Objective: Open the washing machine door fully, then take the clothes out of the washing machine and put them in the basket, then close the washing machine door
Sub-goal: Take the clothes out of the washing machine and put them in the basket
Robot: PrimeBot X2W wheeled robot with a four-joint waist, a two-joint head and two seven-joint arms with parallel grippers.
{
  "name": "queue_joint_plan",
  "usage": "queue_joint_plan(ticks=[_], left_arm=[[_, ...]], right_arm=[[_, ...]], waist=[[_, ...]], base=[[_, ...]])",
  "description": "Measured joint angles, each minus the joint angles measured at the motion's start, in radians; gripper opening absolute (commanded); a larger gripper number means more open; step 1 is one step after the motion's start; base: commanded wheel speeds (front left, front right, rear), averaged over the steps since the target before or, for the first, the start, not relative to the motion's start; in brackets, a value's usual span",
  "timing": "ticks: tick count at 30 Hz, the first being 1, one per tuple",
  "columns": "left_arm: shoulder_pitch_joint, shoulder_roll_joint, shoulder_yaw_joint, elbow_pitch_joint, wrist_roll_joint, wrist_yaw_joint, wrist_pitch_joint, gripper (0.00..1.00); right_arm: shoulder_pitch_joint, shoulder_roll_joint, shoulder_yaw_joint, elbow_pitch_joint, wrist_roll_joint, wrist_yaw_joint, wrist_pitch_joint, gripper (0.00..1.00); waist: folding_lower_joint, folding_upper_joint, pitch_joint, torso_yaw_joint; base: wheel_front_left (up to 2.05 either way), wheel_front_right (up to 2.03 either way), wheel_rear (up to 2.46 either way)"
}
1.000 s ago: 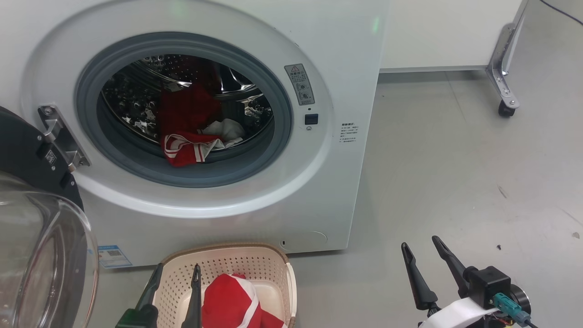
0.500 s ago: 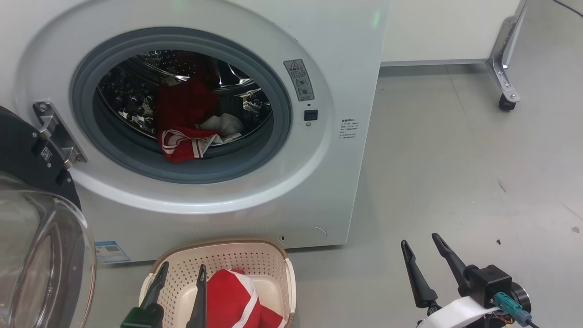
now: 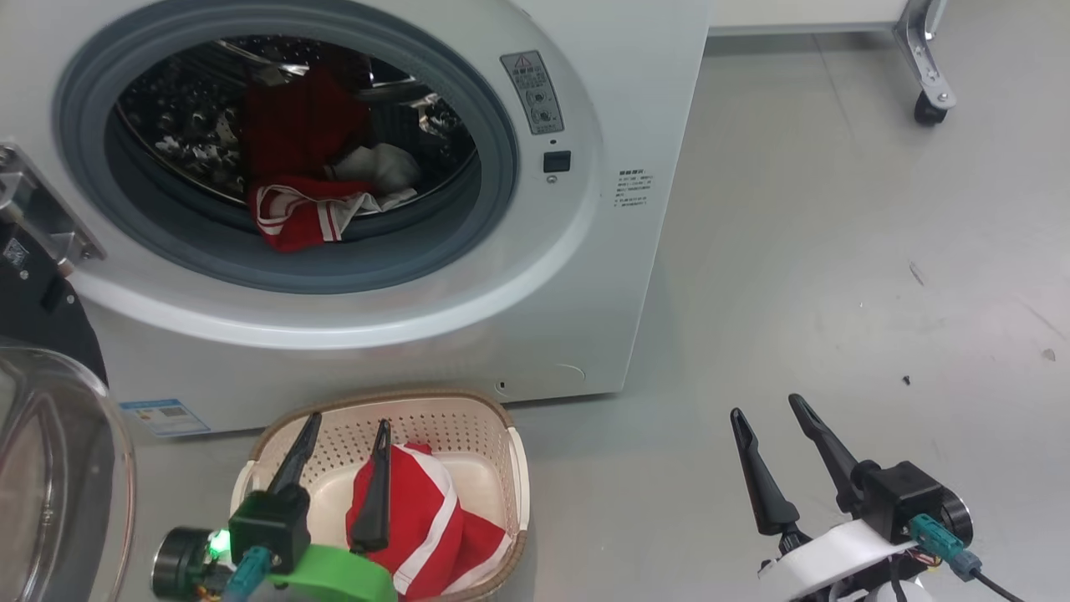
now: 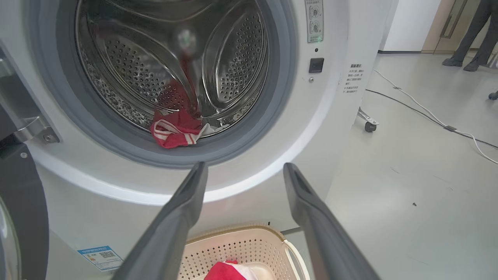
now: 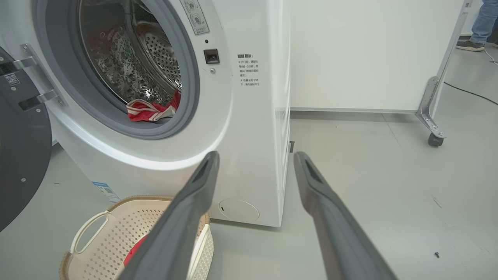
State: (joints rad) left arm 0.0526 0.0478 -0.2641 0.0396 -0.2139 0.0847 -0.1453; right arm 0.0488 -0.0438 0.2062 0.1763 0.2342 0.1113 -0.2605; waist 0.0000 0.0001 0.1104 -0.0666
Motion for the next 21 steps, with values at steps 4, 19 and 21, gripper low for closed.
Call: queue_joint_plan(ticks=[4,19,21], left_arm=[[-0.070,0.000,-0.007,0.032,-0.014,-0.012,0.039,1.00],[-0.396,-0.004,0.035,0.185,-0.112,-0.055,0.279,1.00],[-0.446,0.002,0.045,0.203,-0.112,-0.055,0.313,1.00]], right_arm=[[-0.034,0.000,0.009,-0.018,-0.007,0.000,0.000,1.00],[-0.146,-0.001,0.048,-0.068,0.030,0.001,0.000,1.00],[-0.167,-0.001,0.057,-0.074,0.039,0.001,0.000,1.00]], waist=[[0.0000,0.0000,0.049,-0.010],[0.0000,0.0000,0.251,-0.069],[0.0000,0.0000,0.279,-0.078]], base=[[0.00,0.00,0.00],[0.00,0.00,0.00],[0.00,0.00,0.00]])
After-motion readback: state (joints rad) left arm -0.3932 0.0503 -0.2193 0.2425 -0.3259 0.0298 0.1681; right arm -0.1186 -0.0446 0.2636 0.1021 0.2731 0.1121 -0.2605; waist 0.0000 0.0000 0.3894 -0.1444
